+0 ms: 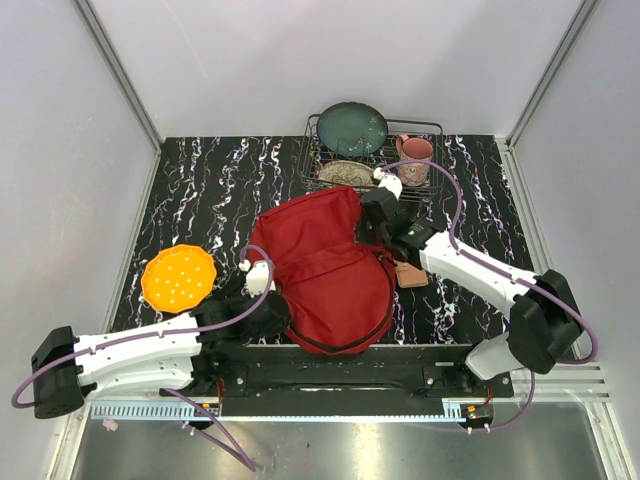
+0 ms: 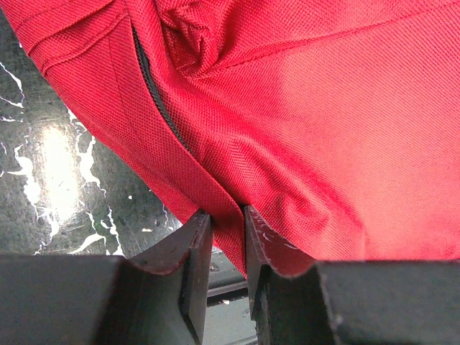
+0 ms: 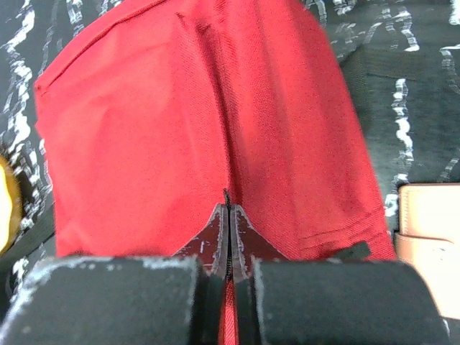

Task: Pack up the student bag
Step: Unzip the student bag at the center of the board.

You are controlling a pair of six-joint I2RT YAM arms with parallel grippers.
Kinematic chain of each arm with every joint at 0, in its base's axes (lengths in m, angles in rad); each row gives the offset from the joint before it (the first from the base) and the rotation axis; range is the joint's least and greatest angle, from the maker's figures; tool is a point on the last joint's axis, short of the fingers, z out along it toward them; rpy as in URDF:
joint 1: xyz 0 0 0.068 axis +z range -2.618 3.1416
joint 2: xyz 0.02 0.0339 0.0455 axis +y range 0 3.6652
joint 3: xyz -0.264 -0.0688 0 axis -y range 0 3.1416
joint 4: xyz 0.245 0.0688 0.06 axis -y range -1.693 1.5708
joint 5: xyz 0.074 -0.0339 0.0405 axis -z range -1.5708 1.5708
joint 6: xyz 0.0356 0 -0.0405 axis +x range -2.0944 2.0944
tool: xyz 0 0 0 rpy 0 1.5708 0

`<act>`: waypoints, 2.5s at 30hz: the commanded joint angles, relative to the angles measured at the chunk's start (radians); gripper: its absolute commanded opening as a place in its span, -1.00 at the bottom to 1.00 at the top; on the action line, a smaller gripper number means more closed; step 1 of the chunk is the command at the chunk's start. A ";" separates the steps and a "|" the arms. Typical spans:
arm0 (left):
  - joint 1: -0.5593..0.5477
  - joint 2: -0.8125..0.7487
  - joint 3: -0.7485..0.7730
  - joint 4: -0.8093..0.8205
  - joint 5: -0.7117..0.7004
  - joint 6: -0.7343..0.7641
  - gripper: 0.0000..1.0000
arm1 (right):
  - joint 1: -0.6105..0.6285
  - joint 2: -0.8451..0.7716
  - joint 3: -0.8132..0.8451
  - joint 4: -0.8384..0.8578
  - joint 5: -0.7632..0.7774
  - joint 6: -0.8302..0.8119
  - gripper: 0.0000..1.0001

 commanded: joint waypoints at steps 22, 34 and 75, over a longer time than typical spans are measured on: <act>0.002 -0.096 0.041 -0.063 -0.104 -0.014 0.90 | 0.032 -0.039 0.014 -0.034 0.103 -0.009 -1.00; 0.279 -0.240 0.081 -0.101 -0.078 0.122 0.98 | 0.032 -0.034 -0.003 -0.018 0.051 0.009 -1.00; 0.640 -0.114 -0.231 0.774 0.754 0.239 0.66 | 0.288 0.328 0.397 -0.026 -0.036 0.135 -1.00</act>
